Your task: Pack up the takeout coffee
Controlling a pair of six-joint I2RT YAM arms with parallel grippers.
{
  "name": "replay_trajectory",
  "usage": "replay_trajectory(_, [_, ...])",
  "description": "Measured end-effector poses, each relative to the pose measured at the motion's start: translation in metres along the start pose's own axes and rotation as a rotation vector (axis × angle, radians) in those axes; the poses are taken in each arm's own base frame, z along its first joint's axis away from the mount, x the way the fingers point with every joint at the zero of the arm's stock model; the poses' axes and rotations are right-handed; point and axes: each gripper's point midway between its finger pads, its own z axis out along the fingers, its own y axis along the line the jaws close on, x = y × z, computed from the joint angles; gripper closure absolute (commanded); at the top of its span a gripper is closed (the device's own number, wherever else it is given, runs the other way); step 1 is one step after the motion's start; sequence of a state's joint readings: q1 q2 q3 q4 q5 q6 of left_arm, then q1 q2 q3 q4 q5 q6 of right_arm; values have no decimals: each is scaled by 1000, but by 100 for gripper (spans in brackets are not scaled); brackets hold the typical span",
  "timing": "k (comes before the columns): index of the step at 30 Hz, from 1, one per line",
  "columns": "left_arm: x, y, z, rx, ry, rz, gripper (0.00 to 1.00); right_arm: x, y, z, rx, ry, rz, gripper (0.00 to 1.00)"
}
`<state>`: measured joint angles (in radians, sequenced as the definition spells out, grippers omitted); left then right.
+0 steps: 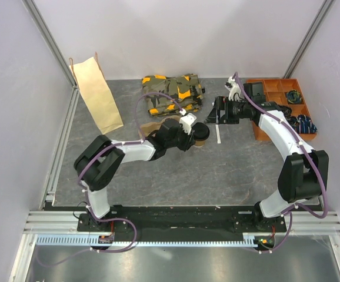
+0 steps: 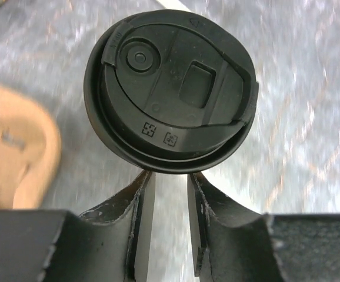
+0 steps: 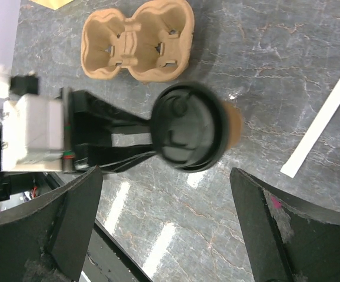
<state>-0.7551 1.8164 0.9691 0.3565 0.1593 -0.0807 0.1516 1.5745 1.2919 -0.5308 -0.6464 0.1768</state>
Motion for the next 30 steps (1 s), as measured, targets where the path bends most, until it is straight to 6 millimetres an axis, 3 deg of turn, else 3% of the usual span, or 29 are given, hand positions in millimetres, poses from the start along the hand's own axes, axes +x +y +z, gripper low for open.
replay_trajectory(8, [-7,-10,44,21,-16,-14,64,-2,-8,-3,20,-11,15,2])
replay_trajectory(14, [-7,-11,36,29,12,-21,42,-7,-11,-6,36,-22,10,2])
replay_trajectory(16, [-4,-13,15,46,42,-33,37,-15,-8,-9,37,-37,-7,2])
replay_trajectory(19, [-16,-18,-37,74,59,-46,30,-28,-4,-13,35,-66,-35,2])
replay_trajectory(24, [-76,-15,-130,123,-14,-51,24,-38,1,-17,31,-89,-58,2])
replay_trajectory(27, [-111,22,-190,83,-65,-38,23,-38,2,-17,28,-90,-64,2])
replay_trajectory(30, [-128,66,-241,-20,-113,-46,23,-38,3,-17,25,-89,-66,2])
